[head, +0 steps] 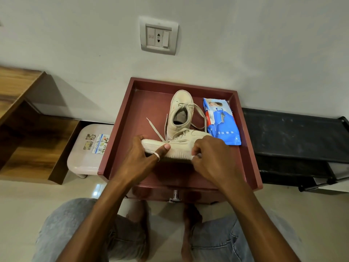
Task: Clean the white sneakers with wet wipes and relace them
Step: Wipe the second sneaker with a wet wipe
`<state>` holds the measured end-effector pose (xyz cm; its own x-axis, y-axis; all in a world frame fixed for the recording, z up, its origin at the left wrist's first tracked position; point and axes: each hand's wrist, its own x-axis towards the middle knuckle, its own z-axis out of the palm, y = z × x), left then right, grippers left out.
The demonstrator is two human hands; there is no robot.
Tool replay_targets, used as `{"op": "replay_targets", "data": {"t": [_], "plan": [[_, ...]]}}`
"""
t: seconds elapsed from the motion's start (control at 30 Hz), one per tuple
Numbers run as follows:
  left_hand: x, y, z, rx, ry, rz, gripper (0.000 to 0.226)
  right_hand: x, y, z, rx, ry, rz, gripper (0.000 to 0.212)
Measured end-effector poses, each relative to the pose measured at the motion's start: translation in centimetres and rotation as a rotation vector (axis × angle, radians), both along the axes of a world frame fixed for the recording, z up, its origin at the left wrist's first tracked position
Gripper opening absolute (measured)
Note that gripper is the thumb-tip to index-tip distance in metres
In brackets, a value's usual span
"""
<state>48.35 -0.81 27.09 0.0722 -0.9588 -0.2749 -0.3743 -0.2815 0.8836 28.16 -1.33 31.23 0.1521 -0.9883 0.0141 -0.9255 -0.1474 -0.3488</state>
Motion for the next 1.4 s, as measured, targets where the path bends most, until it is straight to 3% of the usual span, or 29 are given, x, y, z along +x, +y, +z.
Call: {"op": "replay_targets", "data": {"t": [0.17,0.43,0.57,0.7,0.87,0.97,1.1,1.23,1.4], "plan": [[0.6,0.0,0.2,0.075,0.026,-0.039,0.080,1.5,0.3,-0.1,-0.003,-0.112,0.144,0.007],[0.9,0.0,0.6,0.085,0.003,-0.039,0.068,-2.5,-0.6,-0.4,0.155,0.156,-0.131,0.013],[0.9,0.0,0.8,0.078,-0.016,-0.069,0.063,0.1,0.2,0.3,0.019,-0.037,0.016,0.008],[1.1,-0.1,0.6,0.099,-0.001,-0.071,0.063,1.7,0.6,0.1,0.020,-0.057,0.128,0.009],[1.0,0.0,0.7,0.107,-0.001,-0.070,0.060,-2.6,-0.7,-0.3,0.183,0.078,-0.133,0.014],[1.0,0.0,0.7,0.120,0.025,-0.064,0.061,-3.1,-0.6,-0.4,0.213,0.145,-0.153,0.022],[1.1,0.1,0.6,0.139,0.052,-0.061,0.065,-0.8,-0.2,0.1,0.077,-0.015,-0.030,0.009],[0.9,0.1,0.9,0.148,0.082,-0.043,0.065,1.7,0.5,-0.1,0.053,-0.094,0.108,0.012],[0.8,0.2,1.2,0.181,0.086,-0.035,0.071,-1.2,-0.5,-0.6,0.123,0.067,-0.070,0.012]]}}
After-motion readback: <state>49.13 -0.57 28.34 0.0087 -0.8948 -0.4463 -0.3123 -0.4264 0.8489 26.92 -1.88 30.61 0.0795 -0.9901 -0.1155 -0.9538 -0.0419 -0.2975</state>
